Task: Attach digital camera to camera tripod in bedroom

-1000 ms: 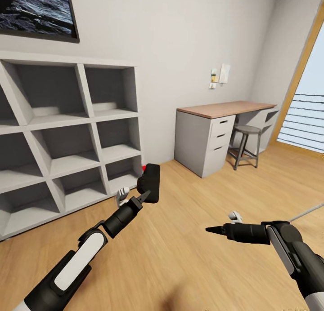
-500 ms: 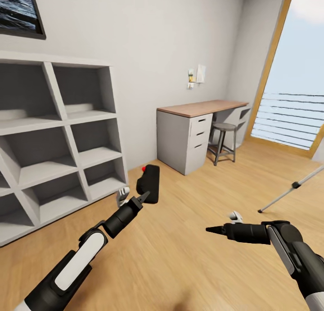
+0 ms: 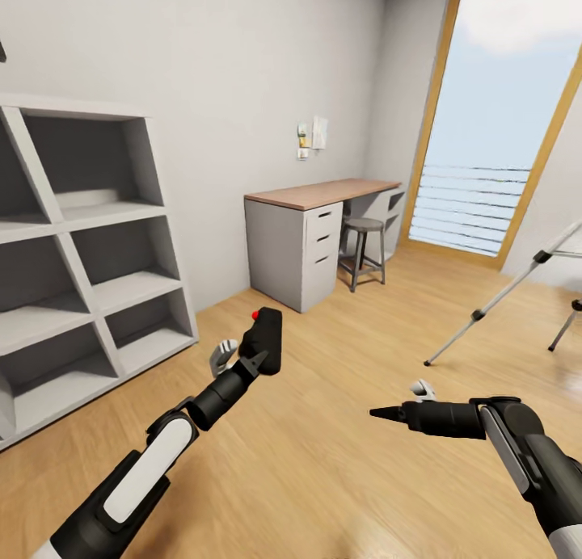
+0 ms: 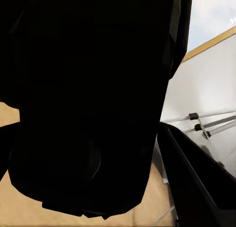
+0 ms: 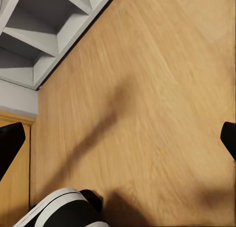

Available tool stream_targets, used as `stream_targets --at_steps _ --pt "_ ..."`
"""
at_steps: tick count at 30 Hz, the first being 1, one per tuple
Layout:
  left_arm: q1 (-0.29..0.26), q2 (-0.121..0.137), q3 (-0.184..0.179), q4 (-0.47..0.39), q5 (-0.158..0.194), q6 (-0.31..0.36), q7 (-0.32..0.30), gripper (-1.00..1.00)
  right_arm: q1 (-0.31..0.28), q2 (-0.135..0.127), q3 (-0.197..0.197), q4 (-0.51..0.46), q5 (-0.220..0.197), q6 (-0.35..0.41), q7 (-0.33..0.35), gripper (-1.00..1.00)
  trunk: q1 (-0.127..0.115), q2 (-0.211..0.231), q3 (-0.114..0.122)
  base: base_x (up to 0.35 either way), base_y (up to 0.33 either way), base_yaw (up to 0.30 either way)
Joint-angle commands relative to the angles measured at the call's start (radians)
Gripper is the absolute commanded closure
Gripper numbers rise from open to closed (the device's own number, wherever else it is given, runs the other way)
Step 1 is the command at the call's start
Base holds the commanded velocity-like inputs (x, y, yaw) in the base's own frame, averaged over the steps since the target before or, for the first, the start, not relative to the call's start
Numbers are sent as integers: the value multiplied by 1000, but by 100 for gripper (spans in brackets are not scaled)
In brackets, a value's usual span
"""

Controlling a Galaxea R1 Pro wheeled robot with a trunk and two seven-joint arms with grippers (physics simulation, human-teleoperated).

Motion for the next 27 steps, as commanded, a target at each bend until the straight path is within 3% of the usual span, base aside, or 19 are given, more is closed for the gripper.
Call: stream_targets --at_steps 1,10,27 --pt "-1 -2 -1 -2 9 1 20 100 -1 0 -1 0 3 3 5 -100 0 0 -1 0 0 -287" --pt "-1 -9 -2 -2 9 0 56 100 -1 0 0 0 5 3 6 -100 0 0 -1 0 0 -287" --pt "-1 -9 0 0 9 1 55 100 -1 1 0 0 5 3 5 -100 -11 10 64 0 0 -250"
